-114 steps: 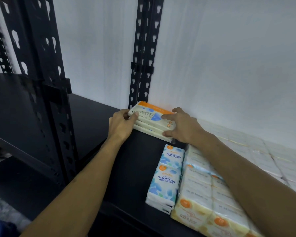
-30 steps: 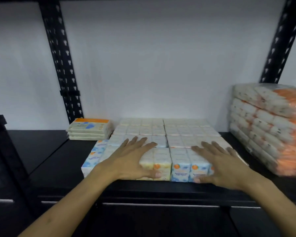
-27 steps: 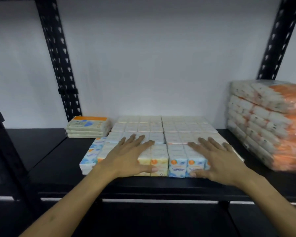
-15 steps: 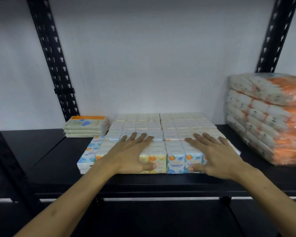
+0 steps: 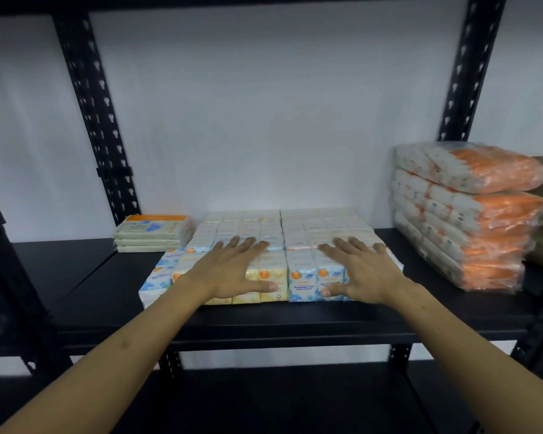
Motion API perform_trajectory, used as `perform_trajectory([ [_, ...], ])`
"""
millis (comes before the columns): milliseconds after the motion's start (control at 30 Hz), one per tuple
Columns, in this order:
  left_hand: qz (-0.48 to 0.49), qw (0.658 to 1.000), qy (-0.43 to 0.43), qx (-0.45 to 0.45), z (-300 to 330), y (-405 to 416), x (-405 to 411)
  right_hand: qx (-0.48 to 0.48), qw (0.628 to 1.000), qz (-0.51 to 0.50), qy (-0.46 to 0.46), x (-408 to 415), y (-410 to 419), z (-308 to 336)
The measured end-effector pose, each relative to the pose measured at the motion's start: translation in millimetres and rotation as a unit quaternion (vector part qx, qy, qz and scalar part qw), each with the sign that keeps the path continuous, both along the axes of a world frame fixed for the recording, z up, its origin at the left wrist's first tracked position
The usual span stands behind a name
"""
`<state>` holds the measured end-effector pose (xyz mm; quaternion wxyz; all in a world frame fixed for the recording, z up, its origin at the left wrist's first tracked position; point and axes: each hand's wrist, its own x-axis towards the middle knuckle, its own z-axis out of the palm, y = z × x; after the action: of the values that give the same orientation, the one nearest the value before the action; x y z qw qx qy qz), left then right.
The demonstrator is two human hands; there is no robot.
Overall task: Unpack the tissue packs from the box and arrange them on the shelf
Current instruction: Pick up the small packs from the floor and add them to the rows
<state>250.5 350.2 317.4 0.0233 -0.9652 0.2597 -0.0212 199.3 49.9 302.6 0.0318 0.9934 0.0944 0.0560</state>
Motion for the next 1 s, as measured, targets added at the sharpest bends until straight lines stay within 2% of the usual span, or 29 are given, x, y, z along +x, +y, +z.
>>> perform_trajectory([
  [167, 0.009, 1.000, -0.007, 0.015, 3.7, -2.0, -7.6, 0.017, 1.000, -0.010, 0.016, -5.4, 4.0, 5.5],
  [367, 0.038, 0.998, 0.053, 0.024, 23.6, -14.1, -21.5, -0.019, 0.999, -0.027, 0.022, -19.4, 7.8, 19.2],
  [500, 0.020, 0.997, 0.056, -0.041, 26.3, -36.4, -23.2, 0.179, 0.983, -0.030, -0.012, -30.9, -9.3, 35.5],
  [600, 0.017, 0.995, 0.053, -0.085, 25.7, -55.3, -14.2, 0.391, 0.917, -0.060, -0.053, -33.4, -37.6, 40.5],
  [700, 0.039, 0.991, 0.057, -0.114, 26.3, -69.0, 7.5, 0.523, 0.844, -0.098, -0.064, -21.2, -66.6, 30.0],
  [767, 0.065, 0.989, 0.060, -0.122, 25.2, -71.3, 27.6, 0.619, 0.774, -0.124, -0.050, -6.1, -81.4, 14.8],
  [967, 0.137, 0.980, 0.046, -0.133, 9.4, -63.5, 76.0, 0.782, 0.607, -0.137, 0.034, 56.9, -99.3, -13.9],
  [1000, 0.147, 0.978, 0.047, -0.140, 6.5, -63.7, 79.9, 0.790, 0.597, -0.133, 0.052, 63.5, -96.7, -12.3],
])
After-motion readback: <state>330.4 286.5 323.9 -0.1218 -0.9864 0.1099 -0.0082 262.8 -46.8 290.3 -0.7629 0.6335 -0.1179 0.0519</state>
